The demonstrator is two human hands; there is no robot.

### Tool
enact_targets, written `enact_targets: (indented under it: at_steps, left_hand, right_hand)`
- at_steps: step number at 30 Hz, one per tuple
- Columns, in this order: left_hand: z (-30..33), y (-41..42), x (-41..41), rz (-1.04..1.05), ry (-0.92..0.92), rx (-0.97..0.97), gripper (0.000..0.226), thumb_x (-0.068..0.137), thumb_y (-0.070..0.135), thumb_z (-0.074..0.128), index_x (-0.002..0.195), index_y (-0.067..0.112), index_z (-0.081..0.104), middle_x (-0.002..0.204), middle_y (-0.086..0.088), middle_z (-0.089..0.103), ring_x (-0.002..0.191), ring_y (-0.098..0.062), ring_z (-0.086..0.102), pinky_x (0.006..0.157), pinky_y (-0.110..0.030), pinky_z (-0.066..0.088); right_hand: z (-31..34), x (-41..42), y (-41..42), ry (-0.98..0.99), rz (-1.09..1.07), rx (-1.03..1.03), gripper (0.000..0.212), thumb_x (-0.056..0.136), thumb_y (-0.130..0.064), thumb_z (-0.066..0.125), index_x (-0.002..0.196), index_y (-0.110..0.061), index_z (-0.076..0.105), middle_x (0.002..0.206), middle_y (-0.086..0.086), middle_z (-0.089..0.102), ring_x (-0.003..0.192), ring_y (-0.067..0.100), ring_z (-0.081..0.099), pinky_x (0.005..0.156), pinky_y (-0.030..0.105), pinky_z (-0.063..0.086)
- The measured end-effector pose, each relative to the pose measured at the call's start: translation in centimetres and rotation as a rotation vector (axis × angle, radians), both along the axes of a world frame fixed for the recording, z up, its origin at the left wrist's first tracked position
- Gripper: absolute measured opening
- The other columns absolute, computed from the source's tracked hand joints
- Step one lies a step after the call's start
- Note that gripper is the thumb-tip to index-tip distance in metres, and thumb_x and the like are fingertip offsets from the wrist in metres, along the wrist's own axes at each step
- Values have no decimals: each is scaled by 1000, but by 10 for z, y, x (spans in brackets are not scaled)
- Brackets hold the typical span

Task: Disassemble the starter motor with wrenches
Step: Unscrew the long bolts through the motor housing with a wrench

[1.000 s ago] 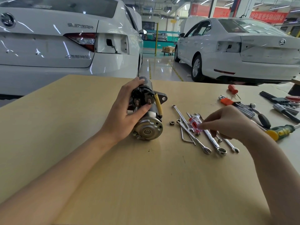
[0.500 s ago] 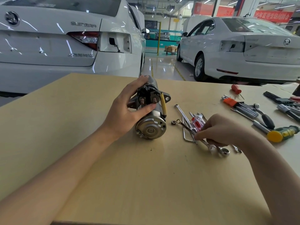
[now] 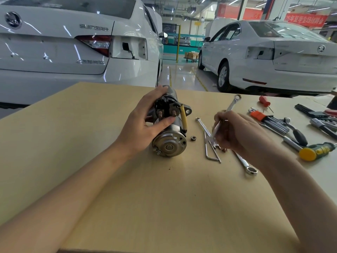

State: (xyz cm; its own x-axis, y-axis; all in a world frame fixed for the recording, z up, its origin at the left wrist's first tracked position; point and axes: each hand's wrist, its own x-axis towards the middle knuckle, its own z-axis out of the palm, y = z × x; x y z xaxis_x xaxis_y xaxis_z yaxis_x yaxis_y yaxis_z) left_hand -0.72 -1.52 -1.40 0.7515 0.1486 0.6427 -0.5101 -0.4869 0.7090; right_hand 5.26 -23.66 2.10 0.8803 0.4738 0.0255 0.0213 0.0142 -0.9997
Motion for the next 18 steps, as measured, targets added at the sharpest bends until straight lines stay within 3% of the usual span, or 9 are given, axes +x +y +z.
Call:
enact_targets:
  at_steps: [2,4,7,9,10,12,14,16,18]
  left_hand:
    - [1,0,0,-36,52,-44,69,85,10,71,139,38,38,140,8,49,124,-1,51,102,-28,48]
    - [3,-1,-1,-93,115,-86,75,84,11,72,142,39,35,140,4,51,119,3,54,99,-23,48]
    - [8,1,-5,-194,174,-128,74,79,4,50,139,44,36,149,-1,45,125,2,49,99,-19,44]
    - [10,3,-5,-261,217,-191,79,73,1,41,140,41,38,154,2,39,137,-6,40,111,-28,38]
    - [9,2,-4,-284,246,-249,80,73,0,40,143,38,39,152,5,42,137,-7,42,110,-29,40]
    - [5,1,0,-263,320,-401,72,86,-2,40,148,34,37,136,14,57,117,0,58,86,-18,51]
    - [3,2,4,-180,429,-499,51,96,3,45,141,27,44,115,14,64,98,-5,65,66,-17,52]
    - [2,6,7,-170,534,-517,27,95,5,53,120,17,54,109,2,66,91,-10,66,61,-20,53]
    - [4,7,7,-139,533,-579,36,91,5,61,125,10,51,121,-1,62,89,-7,67,59,-23,54]
  right_hand:
    - [-4,-3,6,-28,66,92,31,101,-27,41,78,-13,57,66,2,56,55,15,52,48,23,43]
    - [-7,-5,16,-78,110,162,31,102,-28,39,86,-15,62,71,0,53,55,12,48,46,21,40]
    - [-7,-9,37,-284,4,35,28,95,-45,51,99,-24,68,70,-10,56,49,3,42,42,17,31]
    - [-3,-12,50,-471,-119,-81,42,76,-65,61,104,-35,70,71,-18,66,50,-3,51,45,13,37]
    - [-2,-14,56,-567,-168,-118,52,68,-70,62,107,-36,69,72,-25,66,57,-7,57,50,9,39]
    - [-2,-15,63,-712,-247,-208,71,60,-76,62,117,-33,66,71,-31,63,73,-17,58,56,4,40]
    - [-1,-17,67,-743,-289,-279,79,59,-76,64,123,-29,63,79,-27,62,78,-14,59,64,7,45]
    - [-1,-15,69,-728,-280,-262,66,62,-67,70,116,-30,66,85,-21,69,77,-7,64,67,17,52]
    - [-1,-16,72,-702,-287,-260,59,63,-61,70,113,-31,67,83,-15,71,77,0,66,69,25,54]
